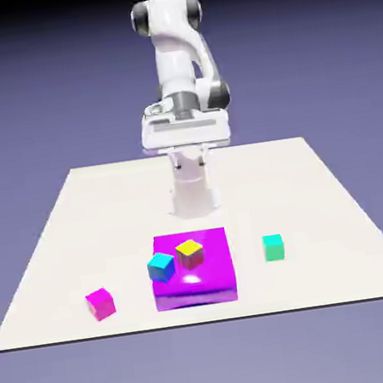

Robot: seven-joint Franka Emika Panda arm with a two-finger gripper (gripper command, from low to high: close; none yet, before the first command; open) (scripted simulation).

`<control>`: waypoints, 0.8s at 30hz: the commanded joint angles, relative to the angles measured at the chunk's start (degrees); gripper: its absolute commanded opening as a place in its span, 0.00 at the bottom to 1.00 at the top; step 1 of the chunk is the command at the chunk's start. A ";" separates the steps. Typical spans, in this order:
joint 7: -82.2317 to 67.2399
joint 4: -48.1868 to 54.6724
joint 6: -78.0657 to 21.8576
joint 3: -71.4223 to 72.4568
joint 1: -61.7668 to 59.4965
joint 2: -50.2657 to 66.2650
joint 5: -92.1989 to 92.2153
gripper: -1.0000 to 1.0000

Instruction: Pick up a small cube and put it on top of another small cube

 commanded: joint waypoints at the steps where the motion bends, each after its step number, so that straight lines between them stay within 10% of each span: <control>1: -2.01 1.34 -1.16 -0.63 -0.41 2.08 -0.17 0.50; 24: -48.25 32.00 -27.78 -15.01 -9.88 49.84 -4.15 0.50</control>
